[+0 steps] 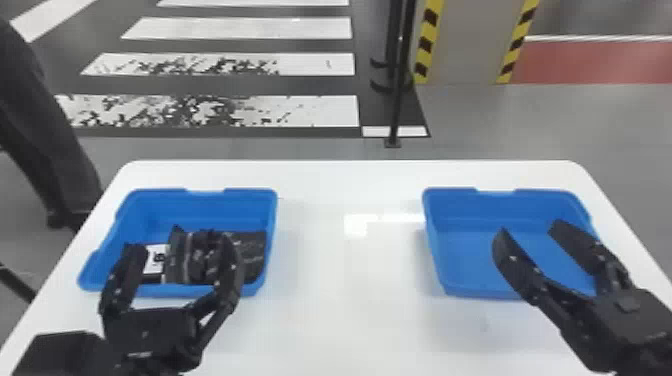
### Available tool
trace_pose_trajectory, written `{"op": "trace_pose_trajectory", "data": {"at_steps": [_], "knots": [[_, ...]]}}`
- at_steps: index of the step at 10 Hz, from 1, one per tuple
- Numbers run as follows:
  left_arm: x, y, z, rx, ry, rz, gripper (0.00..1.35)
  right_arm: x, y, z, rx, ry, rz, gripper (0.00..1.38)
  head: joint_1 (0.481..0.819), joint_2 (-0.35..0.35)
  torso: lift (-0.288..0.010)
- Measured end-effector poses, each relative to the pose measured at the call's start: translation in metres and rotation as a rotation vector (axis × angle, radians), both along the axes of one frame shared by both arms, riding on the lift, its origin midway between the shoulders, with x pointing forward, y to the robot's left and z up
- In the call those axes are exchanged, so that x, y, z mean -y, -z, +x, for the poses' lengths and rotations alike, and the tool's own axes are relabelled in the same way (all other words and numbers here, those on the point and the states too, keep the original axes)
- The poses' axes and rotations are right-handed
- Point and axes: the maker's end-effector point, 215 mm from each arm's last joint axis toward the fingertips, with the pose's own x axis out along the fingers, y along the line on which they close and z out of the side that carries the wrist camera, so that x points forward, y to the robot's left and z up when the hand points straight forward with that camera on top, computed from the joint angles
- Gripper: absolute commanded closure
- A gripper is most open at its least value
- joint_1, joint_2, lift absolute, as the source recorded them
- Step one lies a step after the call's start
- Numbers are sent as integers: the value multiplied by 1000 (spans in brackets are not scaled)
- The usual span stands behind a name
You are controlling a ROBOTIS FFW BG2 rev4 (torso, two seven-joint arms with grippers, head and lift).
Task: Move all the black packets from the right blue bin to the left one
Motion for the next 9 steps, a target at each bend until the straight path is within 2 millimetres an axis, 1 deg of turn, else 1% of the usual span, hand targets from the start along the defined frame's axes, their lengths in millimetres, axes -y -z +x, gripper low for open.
{"op": "trace_pose_trajectory", "data": {"at_steps": [4, 7, 9], "knots": [[1, 0, 1, -1, 6, -5, -2, 1, -1, -1, 0, 3, 2, 383, 695, 12, -140], [2, -4, 1, 12, 10, -8, -2, 1, -1, 0, 2, 4, 1, 391, 695, 10, -140], [3, -3, 2, 8, 14, -13, -2, 1, -1, 0, 1, 5, 2, 391, 695, 9, -140]]}}
